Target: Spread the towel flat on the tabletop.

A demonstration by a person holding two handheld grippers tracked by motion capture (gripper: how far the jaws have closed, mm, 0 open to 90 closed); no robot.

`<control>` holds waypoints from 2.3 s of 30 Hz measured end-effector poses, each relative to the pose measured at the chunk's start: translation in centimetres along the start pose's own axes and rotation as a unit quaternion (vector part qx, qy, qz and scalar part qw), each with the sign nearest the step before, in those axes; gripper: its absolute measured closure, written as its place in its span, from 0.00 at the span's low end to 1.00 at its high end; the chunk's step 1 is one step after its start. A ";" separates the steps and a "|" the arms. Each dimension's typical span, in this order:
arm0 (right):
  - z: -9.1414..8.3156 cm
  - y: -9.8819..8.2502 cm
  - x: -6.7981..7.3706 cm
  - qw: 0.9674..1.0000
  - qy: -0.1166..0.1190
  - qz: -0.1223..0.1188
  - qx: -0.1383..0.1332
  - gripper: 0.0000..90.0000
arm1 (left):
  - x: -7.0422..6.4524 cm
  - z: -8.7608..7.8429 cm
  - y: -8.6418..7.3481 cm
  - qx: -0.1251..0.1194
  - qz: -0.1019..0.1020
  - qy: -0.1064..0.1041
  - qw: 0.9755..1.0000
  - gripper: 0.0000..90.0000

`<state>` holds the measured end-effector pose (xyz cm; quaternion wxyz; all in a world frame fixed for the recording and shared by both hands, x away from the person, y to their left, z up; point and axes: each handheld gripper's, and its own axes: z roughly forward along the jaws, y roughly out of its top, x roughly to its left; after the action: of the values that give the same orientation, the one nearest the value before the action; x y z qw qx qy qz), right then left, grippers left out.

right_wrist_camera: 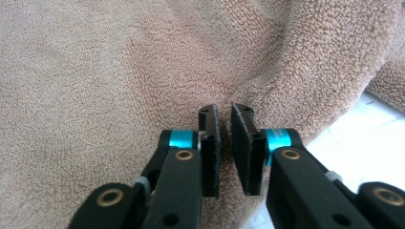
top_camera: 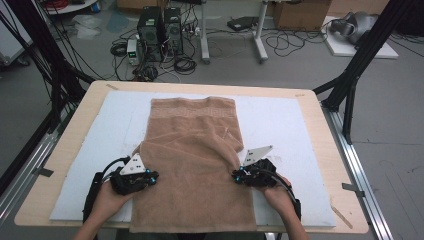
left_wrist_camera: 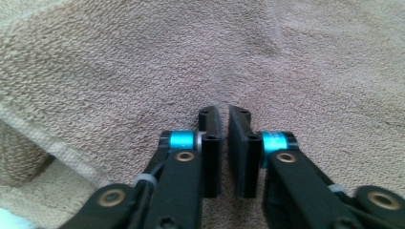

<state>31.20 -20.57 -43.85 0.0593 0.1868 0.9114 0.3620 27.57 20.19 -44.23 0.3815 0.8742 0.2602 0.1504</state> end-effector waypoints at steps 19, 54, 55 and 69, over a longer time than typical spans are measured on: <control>-3.1 -0.1 5.4 0.999 0.034 -0.036 -0.014 0.94 | -3.7 -5.1 -2.5 -0.011 0.010 -0.018 1.000 0.99; 1.0 1.6 -1.0 1.000 0.017 -0.009 0.013 0.96 | 0.6 -0.8 -0.4 0.002 -0.030 0.014 0.999 0.97; 0.9 1.6 -0.9 1.000 0.017 -0.010 0.014 0.96 | 0.4 -0.9 -0.4 0.000 -0.031 0.012 0.999 0.99; -3.5 0.1 3.4 0.999 0.004 -0.043 0.004 0.95 | -3.6 -3.4 -2.5 -0.003 -0.003 -0.023 1.000 1.00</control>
<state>27.22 -21.49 -41.13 0.0703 0.1457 0.9203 0.3562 22.22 21.59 -44.05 0.3906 0.8754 0.2532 0.1302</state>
